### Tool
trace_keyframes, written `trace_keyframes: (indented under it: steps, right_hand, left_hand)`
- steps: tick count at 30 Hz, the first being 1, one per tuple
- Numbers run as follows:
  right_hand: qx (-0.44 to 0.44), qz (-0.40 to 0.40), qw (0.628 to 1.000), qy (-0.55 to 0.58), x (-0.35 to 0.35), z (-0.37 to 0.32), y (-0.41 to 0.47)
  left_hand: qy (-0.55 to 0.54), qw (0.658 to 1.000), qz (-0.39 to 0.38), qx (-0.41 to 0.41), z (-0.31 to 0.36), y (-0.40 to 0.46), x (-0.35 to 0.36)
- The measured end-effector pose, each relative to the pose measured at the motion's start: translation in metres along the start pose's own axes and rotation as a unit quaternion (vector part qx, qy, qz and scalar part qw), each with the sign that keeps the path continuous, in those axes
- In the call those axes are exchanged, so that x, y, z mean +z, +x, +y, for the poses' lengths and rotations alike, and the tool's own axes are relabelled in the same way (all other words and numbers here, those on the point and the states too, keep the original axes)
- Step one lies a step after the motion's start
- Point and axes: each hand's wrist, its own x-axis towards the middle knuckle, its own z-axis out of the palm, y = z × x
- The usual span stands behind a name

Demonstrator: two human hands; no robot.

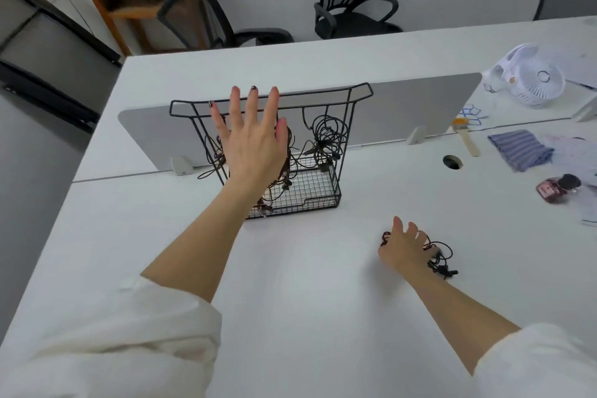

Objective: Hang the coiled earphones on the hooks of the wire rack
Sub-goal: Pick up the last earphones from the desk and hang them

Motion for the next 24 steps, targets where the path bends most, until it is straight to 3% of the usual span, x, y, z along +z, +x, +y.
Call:
trace_keyframes:
  steps: [2,6,11,18,20,24]
  right_hand:
    - [-0.016,-0.03,0.999,-0.036,0.011,0.01,0.0]
    - [-0.08,-0.002,0.993,-0.084,0.027,0.007,0.0]
    - [-0.14,-0.015,0.974,0.178,0.016,-0.028,-0.007]
    - [-0.255,-0.101,0.869,0.412,-0.032,-0.076,-0.042]
    - [-0.275,-0.096,0.852,0.436,-0.048,-0.087,-0.051]
    - [-0.315,-0.016,0.853,0.416,-0.079,-0.104,-0.06]
  left_hand:
    - [0.005,1.0,-0.021,-0.003,-0.002,0.001,0.005]
    - [0.024,0.999,-0.027,0.007,-0.006,0.001,0.006]
    - [0.034,0.998,-0.041,0.022,-0.009,0.001,0.001]
    - [0.037,0.996,-0.068,0.054,-0.018,0.005,-0.009]
    - [0.02,0.995,-0.069,0.07,-0.024,0.005,-0.012]
    - [-0.008,0.995,-0.06,0.076,-0.036,0.003,-0.019]
